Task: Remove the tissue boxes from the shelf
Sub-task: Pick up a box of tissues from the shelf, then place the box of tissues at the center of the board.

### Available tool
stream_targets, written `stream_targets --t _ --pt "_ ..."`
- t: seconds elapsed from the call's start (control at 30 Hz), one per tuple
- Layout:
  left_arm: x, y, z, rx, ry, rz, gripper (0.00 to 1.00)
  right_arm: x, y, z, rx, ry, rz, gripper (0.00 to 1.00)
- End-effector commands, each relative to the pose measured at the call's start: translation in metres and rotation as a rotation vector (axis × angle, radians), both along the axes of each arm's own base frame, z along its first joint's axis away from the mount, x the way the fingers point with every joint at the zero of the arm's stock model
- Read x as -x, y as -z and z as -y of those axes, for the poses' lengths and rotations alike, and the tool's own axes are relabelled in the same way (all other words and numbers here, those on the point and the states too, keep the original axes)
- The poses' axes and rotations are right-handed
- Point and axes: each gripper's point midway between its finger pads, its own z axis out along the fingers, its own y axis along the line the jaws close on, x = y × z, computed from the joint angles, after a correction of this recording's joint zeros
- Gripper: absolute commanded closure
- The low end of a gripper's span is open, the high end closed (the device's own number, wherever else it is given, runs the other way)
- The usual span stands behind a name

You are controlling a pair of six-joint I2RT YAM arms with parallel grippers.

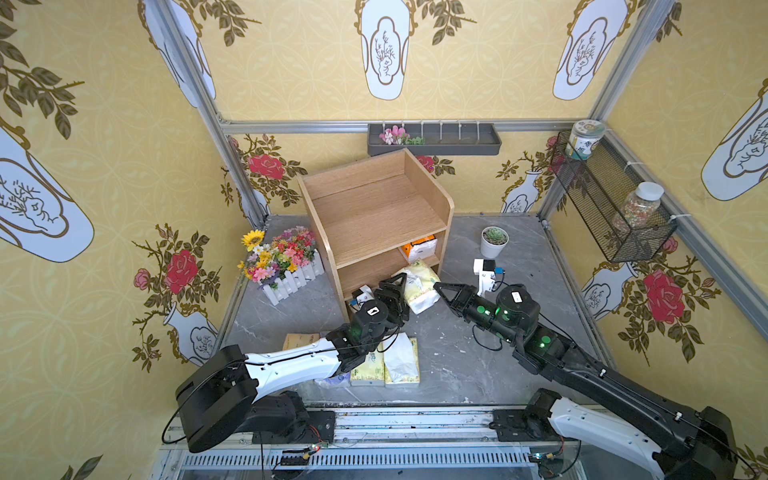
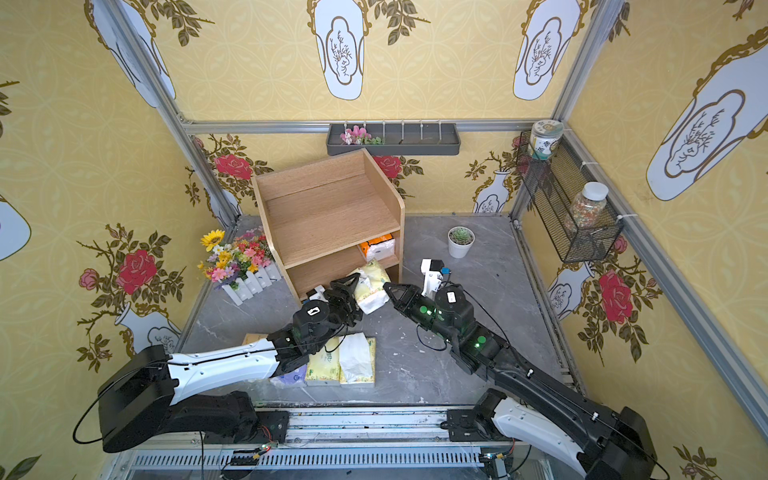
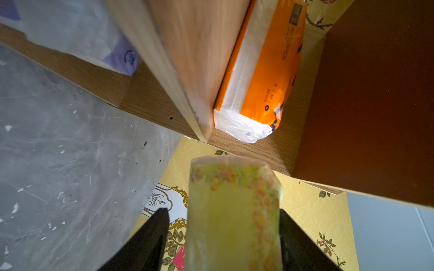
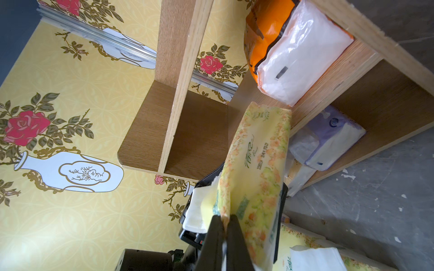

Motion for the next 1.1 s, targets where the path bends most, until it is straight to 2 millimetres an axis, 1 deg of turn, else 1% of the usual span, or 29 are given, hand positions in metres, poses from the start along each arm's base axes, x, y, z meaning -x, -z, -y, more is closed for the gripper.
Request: stream_targets --t 0.0,0.1,0.17,0.23,0.3,0.33,0.37,0.4,0.5,0.53,0.57,0.63,0.7,0.77,0.83,0.9,0.97,1.07 --pt "-0.001 -0.006 0.004 -0.007 0.009 0.033 0.38 0.001 -0.007 0.003 -0.023 0.013 0.019 1.00" --pt "0.001 -0.001 0.008 -0.026 0.020 0.032 0.51 0.002 -0.002 0.005 -0.001 0.017 0.013 1.00" --pt "0.002 -0.002 0.009 -0.039 0.023 0.041 0.63 0.002 0.003 0.007 0.025 0.023 0.007 1.00" --pt "0.002 -0.004 0.011 -0.065 0.032 0.061 0.71 0.001 0.008 0.010 0.057 0.035 0.008 1.00" --pt "0.002 -0.006 0.013 -0.081 0.037 0.076 0.74 0.000 0.011 0.012 0.082 0.046 0.010 1.00" --pt "0.002 -0.006 0.013 -0.088 0.038 0.080 0.74 0.000 0.012 0.013 0.092 0.047 0.012 0.98" --pt "0.002 -0.004 0.014 -0.097 0.041 0.082 0.75 0.000 0.014 0.013 0.102 0.047 0.014 0.94" --pt "0.003 -0.005 0.014 -0.101 0.042 0.087 0.76 -0.001 0.015 0.013 0.113 0.049 0.014 0.86" --pt "0.004 -0.002 0.011 -0.138 0.040 0.083 0.80 -0.001 0.020 0.017 0.155 0.057 0.021 0.48" --pt "0.005 0.002 0.009 -0.159 0.039 0.073 0.80 -0.001 0.022 0.020 0.183 0.067 0.026 0.33" --pt "0.005 0.003 0.008 -0.178 0.040 0.068 0.80 -0.001 0.025 0.022 0.213 0.073 0.026 0.24" --pt "0.008 0.009 0.006 -0.237 0.059 0.049 0.80 -0.002 0.031 0.034 0.308 0.106 0.016 0.10" --pt "0.012 0.016 0.006 -0.298 0.091 0.035 0.79 -0.003 0.034 0.047 0.392 0.143 0.022 0.02" --pt "0.020 0.028 0.007 -0.357 0.139 0.014 0.79 -0.001 0.035 0.059 0.452 0.175 0.032 0.00" --pt "0.032 0.047 0.009 -0.435 0.206 -0.021 0.78 0.001 0.034 0.068 0.488 0.190 0.044 0.01" --pt "0.048 0.065 0.013 -0.508 0.280 -0.045 0.78 0.005 0.036 0.073 0.522 0.189 0.044 0.01" --pt "0.063 0.079 0.022 -0.575 0.359 -0.057 0.78 0.007 0.039 0.077 0.558 0.185 0.041 0.01" --pt "0.084 0.092 0.037 -0.676 0.461 -0.065 0.79 0.012 0.042 0.078 0.581 0.161 0.027 0.00"
